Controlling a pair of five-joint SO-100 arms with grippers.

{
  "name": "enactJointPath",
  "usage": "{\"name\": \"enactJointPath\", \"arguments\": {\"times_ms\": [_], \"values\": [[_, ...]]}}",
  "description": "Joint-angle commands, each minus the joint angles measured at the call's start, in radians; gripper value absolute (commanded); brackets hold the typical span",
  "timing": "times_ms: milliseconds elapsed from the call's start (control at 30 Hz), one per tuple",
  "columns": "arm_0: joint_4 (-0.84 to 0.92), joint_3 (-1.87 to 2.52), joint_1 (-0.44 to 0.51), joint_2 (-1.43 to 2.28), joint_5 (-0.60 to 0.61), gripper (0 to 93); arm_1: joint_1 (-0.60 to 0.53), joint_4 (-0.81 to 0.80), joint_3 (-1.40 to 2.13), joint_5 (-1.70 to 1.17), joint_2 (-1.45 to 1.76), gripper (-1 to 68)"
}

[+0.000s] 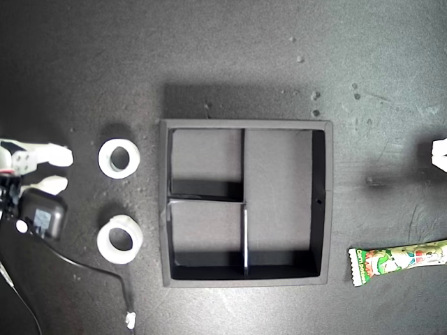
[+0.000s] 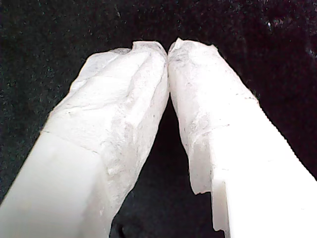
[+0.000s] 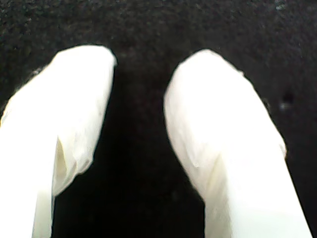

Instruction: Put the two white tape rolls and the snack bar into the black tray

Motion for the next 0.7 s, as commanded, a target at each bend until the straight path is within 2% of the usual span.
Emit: {"name": "enactJointPath", "arguments": {"times_ms": [0, 67, 167, 300, 433, 600, 667], "values": [[0.038, 0.057, -0.015, 0.049, 0.015, 4.1, -0.005, -0.02, 0.012, -0.373, 0.006, 0.0], [0.037, 0.057, -0.011, 0.049, 0.021, 0.1, -0.02, -0.032, 0.012, -0.41, 0.006, 0.0], [0.012, 0.057, 0.026, 0.049, 0.035, 0.1, -0.078, -0.083, 0.012, -0.492, 0.006, 0.0], [-0.006, 0.057, 0.043, 0.049, -0.014, 0.1, -0.143, -0.124, 0.012, -0.561, 0.006, 0.0], [-0.018, 0.057, 0.055, 0.048, -0.064, 0.1, -0.144, -0.126, 0.012, -0.557, 0.006, 0.0], [-0.127, 0.057, 0.06, 0.048, 0.133, 2.2, -0.17, -0.161, 0.012, -0.482, 0.006, 0.0], [-0.155, 0.057, 0.061, 0.048, 0.17, 5.4, -0.17, -0.164, 0.012, -0.258, 0.006, 0.0]]}}
